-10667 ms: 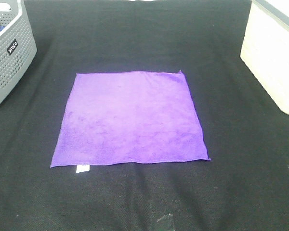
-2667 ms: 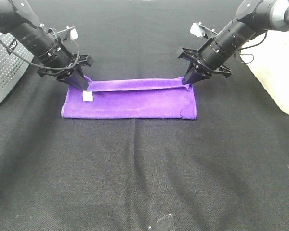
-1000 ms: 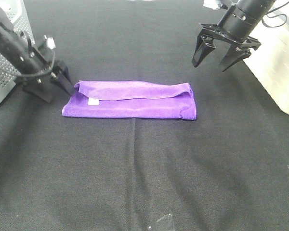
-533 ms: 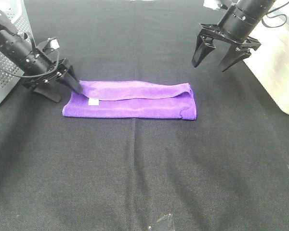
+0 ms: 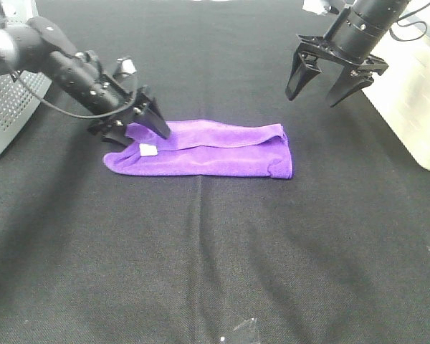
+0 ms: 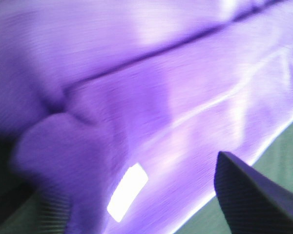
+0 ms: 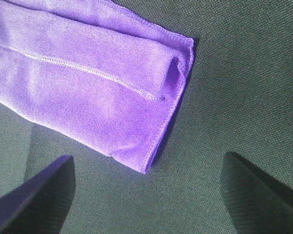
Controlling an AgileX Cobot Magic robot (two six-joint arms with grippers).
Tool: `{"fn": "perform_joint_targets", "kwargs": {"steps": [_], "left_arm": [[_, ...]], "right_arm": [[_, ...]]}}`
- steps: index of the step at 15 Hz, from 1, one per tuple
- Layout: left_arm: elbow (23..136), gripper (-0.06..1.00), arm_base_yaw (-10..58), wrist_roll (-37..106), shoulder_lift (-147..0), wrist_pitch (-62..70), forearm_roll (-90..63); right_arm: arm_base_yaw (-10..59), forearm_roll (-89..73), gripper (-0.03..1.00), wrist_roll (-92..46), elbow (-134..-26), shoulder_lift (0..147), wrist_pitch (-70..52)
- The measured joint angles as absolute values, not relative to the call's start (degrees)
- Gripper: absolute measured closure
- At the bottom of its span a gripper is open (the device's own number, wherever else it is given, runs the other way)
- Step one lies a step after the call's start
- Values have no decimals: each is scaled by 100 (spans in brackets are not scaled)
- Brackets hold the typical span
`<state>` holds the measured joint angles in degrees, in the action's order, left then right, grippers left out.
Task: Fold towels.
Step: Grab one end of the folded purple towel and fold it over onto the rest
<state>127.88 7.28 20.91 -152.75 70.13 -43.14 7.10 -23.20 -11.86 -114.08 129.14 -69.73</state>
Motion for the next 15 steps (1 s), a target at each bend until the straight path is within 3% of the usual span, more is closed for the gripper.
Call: {"fn": "perform_joint_targets", "kwargs": {"steps": [2,5,6,15], "left_arm": [[12794,39,751,2045,-15304,6950,-4154],[12794,83,751,1982,-15321,6830,-3770],[12794,89,751,1988,-15321,6830,-3736],[12330,89,275,2097,-14295,6921,-2550]], "right_arm": [[710,-2320,18,-1186,-11408,12914,-6973],[710,-2320,18,-1180,-11408,12914,-6973],[710,-2320,19,-1094,-11408,12914,-6973],[710,-1799,19,-779,-10565,11763,-6973]]}}
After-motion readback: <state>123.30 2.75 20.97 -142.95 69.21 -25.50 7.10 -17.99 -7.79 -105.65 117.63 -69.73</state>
